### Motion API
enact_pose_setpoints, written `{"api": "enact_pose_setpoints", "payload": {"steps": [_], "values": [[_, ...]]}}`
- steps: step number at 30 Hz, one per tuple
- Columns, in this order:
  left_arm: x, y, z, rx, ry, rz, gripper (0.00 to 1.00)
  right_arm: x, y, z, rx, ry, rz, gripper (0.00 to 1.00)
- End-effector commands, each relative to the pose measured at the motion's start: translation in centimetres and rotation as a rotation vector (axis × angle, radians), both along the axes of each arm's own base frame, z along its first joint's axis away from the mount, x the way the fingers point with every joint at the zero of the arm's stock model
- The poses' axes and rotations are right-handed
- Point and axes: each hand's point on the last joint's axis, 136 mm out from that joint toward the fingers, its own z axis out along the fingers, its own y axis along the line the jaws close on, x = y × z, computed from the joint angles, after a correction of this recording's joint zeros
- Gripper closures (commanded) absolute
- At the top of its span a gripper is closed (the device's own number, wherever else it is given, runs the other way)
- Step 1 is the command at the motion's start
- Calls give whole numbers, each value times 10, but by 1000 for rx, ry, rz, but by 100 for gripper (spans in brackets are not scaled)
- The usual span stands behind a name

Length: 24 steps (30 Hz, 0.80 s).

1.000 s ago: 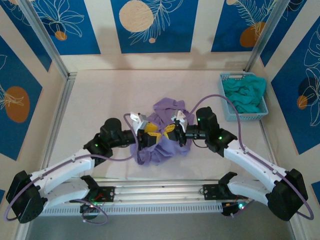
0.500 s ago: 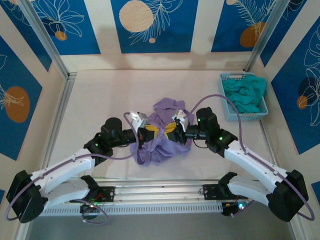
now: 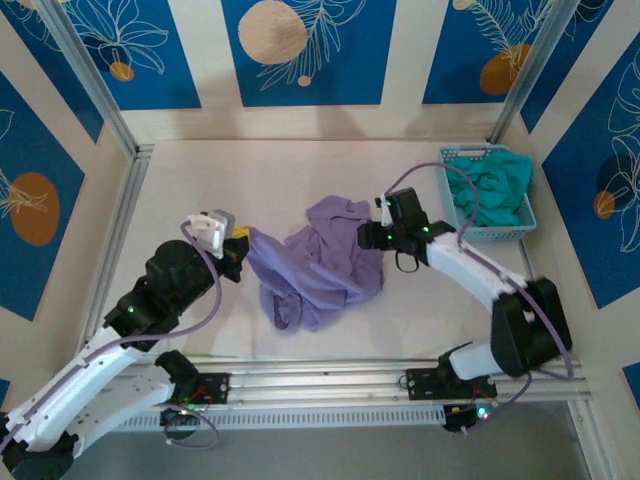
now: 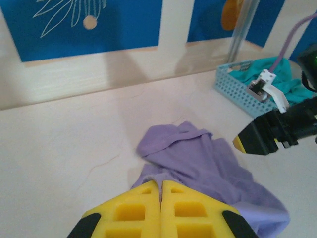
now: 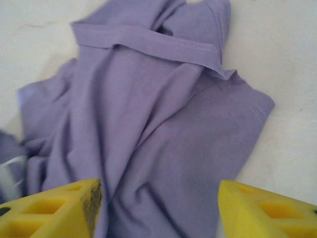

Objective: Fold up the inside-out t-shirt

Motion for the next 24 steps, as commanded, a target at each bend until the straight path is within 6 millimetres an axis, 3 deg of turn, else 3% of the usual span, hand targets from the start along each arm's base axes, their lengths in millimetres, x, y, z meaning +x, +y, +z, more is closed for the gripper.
{"api": "enact_pose_setpoints", "payload": {"steps": [1,7,12,14,15,16,19,24], "values": [[3,19,-5,64,12,78,100,13,17,-14,-81,47,57,36],[2,22,-11,77,26,89,100,21,48,-48,-229,122,164,36],[4,30,-14,107,30,128,100,19,55,-73,-363,185,213,36],[5,38,-13,124,27,167,100,22,51,-82,-393,210,209,47],[7,43,-11,130,23,193,100,25,46,-82,-419,208,197,59],[8,48,-9,135,20,215,100,30,40,-77,-442,181,181,73],[12,58,3,136,1,258,100,45,33,-38,-400,65,141,93],[29,67,41,121,3,279,100,64,17,59,-161,-136,65,100]]}}
